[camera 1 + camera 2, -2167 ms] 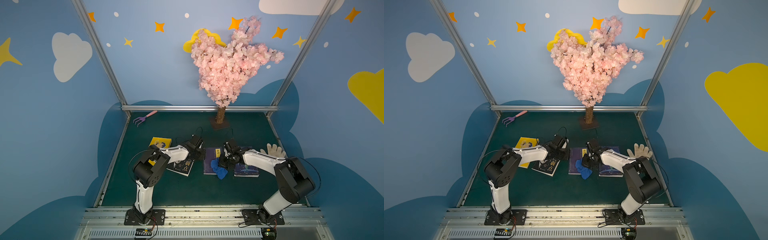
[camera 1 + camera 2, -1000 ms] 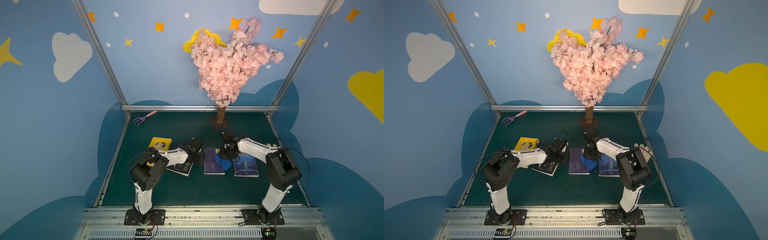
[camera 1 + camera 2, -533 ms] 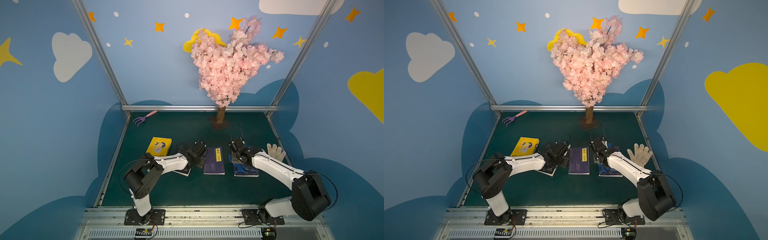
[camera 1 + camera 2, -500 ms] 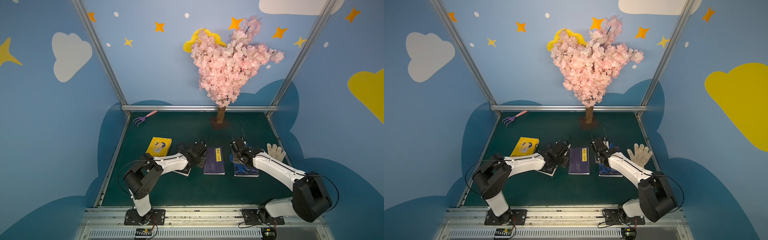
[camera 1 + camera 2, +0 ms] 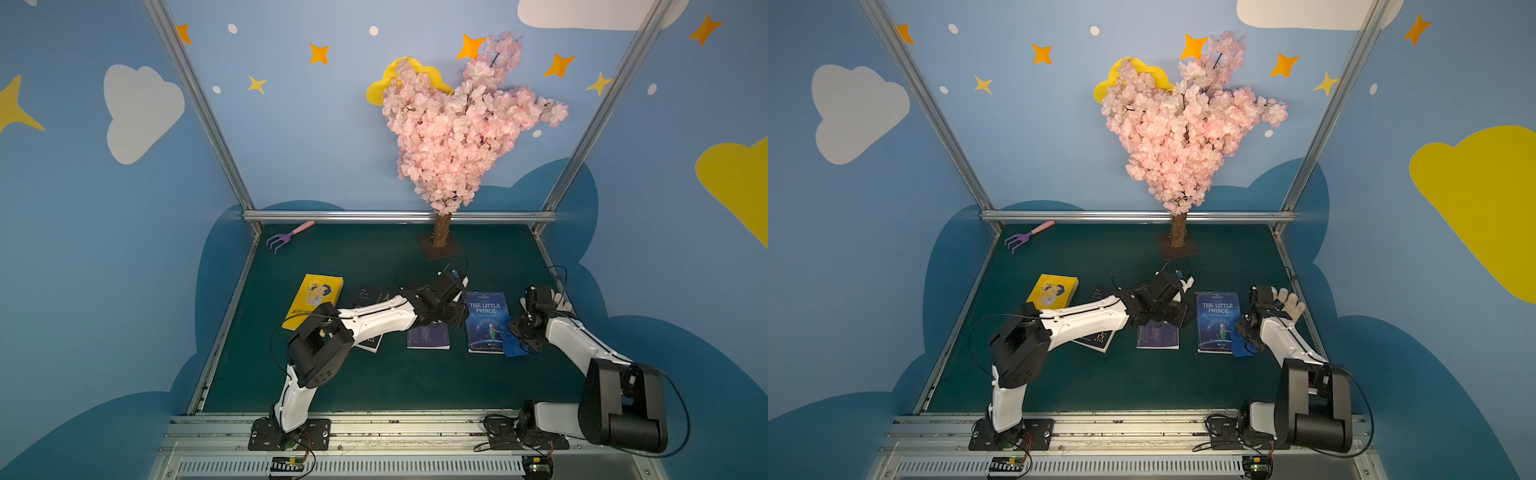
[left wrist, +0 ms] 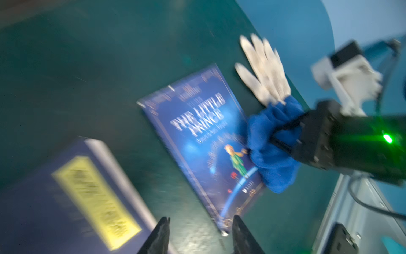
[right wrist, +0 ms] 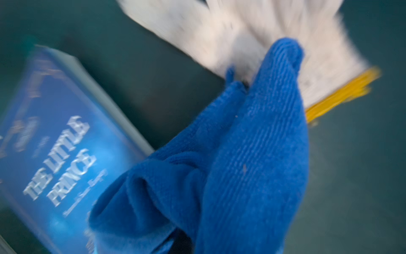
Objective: Wipe the cover of the book
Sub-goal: Move the book to the center of the board.
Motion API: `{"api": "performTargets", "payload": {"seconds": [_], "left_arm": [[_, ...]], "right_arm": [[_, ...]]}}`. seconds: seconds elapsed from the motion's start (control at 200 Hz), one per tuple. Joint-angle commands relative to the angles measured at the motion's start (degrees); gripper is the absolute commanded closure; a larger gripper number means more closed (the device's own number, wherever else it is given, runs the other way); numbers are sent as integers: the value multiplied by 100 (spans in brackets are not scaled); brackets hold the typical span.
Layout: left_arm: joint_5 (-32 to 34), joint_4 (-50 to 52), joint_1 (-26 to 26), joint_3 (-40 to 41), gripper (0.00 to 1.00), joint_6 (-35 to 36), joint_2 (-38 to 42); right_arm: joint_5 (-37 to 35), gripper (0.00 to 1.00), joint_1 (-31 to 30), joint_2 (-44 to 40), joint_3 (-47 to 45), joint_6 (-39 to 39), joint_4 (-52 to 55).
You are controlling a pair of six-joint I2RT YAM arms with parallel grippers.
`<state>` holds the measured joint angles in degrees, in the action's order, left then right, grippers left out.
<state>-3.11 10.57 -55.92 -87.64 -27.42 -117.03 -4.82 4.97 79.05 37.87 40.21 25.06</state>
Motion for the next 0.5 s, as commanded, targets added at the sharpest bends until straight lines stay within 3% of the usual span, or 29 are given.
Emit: {"api": "performTargets", "payload": {"seconds": [0.0,0.11,0.285,0.496], "left_arm": [[-546,487,11,-210,52,-322,-404],[-650,628,11,-439,52,-387,-738],[-520,1139,20,-855,52,-296,-1108],[-136,1315,83,-539,51,-194,-1023]], "right_arm": [[1494,100,156,526,4,-49,-324],[1695,100,-8,774,2,-48,-503],[1387,100,-615,753,18,17,-524],[1011,100,-1149,474,-40,180,-430]]}}
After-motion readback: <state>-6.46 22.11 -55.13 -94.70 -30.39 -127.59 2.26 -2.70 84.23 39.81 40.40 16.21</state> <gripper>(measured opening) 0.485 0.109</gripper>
